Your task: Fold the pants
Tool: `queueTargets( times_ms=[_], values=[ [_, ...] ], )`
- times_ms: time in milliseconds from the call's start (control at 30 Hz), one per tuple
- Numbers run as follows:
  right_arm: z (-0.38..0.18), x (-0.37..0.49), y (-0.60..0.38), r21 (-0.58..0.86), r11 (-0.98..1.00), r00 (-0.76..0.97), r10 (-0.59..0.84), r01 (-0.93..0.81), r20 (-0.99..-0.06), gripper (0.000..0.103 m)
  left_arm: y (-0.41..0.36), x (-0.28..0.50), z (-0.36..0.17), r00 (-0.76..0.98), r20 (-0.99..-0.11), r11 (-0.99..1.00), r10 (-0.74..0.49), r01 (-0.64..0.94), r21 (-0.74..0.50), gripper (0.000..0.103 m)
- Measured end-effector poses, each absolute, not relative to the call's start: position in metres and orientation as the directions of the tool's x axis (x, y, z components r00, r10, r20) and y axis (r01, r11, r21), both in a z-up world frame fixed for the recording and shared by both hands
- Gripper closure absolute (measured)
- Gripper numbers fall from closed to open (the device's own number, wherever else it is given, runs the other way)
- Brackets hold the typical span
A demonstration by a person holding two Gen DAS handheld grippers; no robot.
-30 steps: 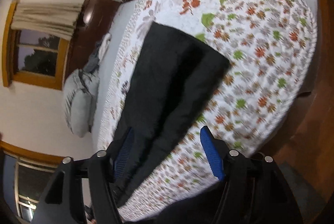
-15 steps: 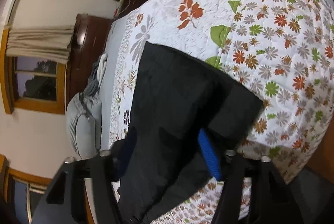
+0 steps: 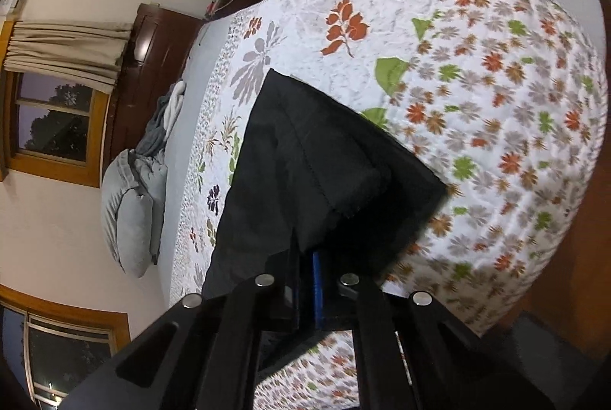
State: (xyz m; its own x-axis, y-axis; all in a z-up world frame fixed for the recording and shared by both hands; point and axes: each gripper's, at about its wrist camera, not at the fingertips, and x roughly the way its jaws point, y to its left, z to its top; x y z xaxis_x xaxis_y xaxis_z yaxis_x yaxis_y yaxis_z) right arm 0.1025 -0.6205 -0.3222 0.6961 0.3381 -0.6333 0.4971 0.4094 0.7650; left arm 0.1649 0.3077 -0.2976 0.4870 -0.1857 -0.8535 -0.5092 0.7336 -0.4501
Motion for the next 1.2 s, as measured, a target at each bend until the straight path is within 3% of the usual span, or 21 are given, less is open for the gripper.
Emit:
queueTargets(
  times_ms=[533,600,700,767,833,900,1067,1200],
  values=[
    [-0.344,0.110,-0.622,0.714,0.457,0.639,0.339,0.530,-0.691,0.096,0.310,0.162,-0.334,0.440,-0.881,0.737,-0.174,-0.535,-0.413,0.098],
    [-0.342,0.107,-0.623,0.720,0.455,0.643,0.343,0.524,-0.685,0.091,0.310,0.158,-0.329,0.439,-0.884,0.753,-0.161,-0.524,-0.398,0.091],
    [-0.328,0.095,-0.630,0.723,0.472,0.664,0.325,0.504,-0.674,0.062,0.310,0.148,-0.314,0.438,-0.890,0.771,-0.124,-0.522,-0.364,0.078],
    [-0.318,0.081,-0.643,0.730,0.464,0.684,0.304,0.502,-0.663,0.062,0.309,0.140,-0.294,0.449,-0.892,0.806,-0.057,-0.506,-0.306,0.074],
    [-0.306,0.070,-0.656,0.723,0.459,0.698,0.265,0.516,-0.666,0.062,0.305,0.138,-0.275,0.475,-0.880,0.844,0.004,-0.473,-0.252,0.062],
    [-0.294,0.067,-0.663,0.721,0.470,0.713,0.240,0.509,-0.659,0.063,0.301,0.142,-0.255,0.508,-0.860,0.878,0.054,-0.434,-0.201,0.038],
    [-0.267,0.101,-0.655,0.734,0.520,0.735,0.264,0.437,-0.625,0.063,0.291,0.172,-0.239,0.558,-0.828,0.913,0.056,-0.364,-0.183,0.023],
    [-0.263,0.151,-0.633,0.721,0.567,0.709,0.309,0.397,-0.634,0.063,0.284,0.199,-0.261,0.516,-0.856,0.921,0.028,-0.347,-0.179,0.020]
  ],
)
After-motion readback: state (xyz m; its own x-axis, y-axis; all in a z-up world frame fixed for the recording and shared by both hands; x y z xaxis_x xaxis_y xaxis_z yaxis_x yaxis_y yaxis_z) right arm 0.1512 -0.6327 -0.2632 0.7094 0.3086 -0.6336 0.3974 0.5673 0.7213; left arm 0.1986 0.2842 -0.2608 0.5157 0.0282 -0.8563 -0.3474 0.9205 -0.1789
